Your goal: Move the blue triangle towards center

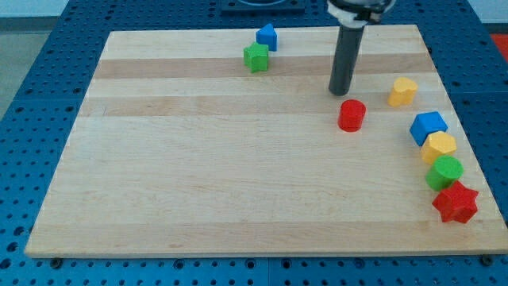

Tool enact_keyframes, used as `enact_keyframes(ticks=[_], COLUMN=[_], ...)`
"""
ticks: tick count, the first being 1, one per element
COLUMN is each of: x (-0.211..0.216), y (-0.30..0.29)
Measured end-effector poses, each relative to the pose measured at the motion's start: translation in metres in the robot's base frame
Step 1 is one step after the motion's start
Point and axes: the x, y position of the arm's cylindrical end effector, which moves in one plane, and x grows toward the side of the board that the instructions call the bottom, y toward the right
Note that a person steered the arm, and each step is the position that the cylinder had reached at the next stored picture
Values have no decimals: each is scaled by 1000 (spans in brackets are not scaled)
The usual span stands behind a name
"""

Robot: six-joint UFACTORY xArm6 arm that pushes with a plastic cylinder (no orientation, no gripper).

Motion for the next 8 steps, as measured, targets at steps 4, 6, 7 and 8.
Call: enact_keyframes(ticks=[4,6,7,8], x=[25,66,67,67], y=[80,43,20,2])
